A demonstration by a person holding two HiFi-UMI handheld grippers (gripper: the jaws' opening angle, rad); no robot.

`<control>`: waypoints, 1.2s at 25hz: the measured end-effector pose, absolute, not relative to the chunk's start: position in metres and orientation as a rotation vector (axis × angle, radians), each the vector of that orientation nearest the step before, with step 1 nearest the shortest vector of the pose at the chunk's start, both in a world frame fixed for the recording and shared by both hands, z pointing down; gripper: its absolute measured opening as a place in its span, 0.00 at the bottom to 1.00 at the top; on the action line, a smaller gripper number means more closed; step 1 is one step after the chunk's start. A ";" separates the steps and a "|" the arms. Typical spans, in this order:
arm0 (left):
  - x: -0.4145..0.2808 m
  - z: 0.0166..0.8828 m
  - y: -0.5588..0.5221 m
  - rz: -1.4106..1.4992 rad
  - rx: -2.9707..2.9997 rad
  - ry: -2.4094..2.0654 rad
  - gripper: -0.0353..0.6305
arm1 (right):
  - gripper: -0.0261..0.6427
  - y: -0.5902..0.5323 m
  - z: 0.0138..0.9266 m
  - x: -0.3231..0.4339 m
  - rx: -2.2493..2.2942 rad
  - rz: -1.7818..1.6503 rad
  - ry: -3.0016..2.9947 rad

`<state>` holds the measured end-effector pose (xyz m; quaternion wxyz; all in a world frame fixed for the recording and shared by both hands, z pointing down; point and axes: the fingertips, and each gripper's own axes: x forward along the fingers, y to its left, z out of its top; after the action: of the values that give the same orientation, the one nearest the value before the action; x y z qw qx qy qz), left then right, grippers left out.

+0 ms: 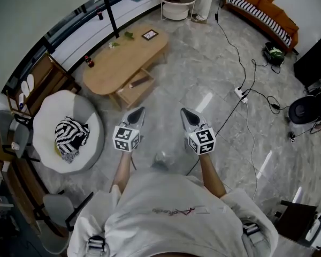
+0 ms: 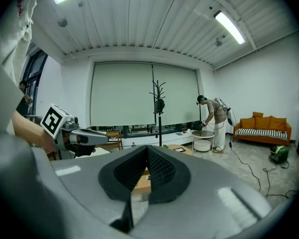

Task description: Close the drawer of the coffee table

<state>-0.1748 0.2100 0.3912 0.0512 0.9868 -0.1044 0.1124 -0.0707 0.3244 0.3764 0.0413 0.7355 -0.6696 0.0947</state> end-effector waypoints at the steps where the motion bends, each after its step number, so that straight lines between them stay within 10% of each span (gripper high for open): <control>1: -0.167 0.390 0.201 0.343 3.004 -0.318 0.05 | 0.05 0.315 0.375 -0.063 2.252 0.289 -2.051; 30: -0.101 0.414 0.073 0.377 2.984 -0.266 0.05 | 0.05 0.181 0.398 0.000 2.243 0.344 -2.033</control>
<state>-0.1005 0.0733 0.4138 0.0611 0.9864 -0.0879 0.1246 -0.0005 0.1809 0.3977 0.0473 0.7355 -0.6664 0.1128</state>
